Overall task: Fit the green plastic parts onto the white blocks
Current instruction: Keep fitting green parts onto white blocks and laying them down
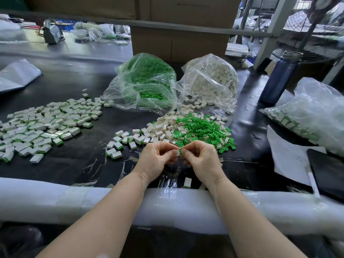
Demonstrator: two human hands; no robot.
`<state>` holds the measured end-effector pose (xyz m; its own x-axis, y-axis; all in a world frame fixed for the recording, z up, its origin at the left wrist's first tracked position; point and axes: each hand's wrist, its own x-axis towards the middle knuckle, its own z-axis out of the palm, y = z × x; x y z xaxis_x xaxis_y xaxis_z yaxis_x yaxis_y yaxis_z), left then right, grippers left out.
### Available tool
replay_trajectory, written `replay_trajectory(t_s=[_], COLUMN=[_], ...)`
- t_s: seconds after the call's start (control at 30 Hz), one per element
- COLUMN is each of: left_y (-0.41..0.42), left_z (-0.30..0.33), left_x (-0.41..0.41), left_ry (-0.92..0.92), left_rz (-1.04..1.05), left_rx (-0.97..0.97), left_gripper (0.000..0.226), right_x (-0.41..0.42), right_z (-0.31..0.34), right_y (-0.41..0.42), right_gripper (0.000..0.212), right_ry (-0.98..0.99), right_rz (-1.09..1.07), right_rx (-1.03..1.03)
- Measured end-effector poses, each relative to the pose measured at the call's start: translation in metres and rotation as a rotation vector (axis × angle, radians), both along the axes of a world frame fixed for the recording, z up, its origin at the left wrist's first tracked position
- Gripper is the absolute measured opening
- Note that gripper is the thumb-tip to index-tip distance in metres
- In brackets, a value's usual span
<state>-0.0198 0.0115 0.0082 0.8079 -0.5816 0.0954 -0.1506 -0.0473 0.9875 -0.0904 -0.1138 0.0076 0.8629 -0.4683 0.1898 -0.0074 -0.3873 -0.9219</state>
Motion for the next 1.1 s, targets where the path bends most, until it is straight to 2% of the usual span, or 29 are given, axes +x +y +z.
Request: replay_trajectory(t_s=[0.4,0.7,1.1], left_y=[-0.0003,0.0009,-0.0027], left_z=[-0.0005,0.0000,-0.0035], left_x=[-0.0010,0.0002,0.0000], left_ry=[-0.006,-0.017,-0.073], left_rz=[-0.005,-0.038,0.034], left_rx=[0.025,0.067,0.099], left_gripper=[0.016,0.018,0.012], right_x=[0.0012,-0.0020,0.0003], right_z=[-0.0003,0.0030,0.0004], right_y=[-0.0001,-0.0025,0.0008], right_gripper=[0.024,0.023,0.022], right_ry=[0.020,0.044,0.015], right_rz=[0.017,0.099,0.014], right_rx=[0.031,0.154,0.029])
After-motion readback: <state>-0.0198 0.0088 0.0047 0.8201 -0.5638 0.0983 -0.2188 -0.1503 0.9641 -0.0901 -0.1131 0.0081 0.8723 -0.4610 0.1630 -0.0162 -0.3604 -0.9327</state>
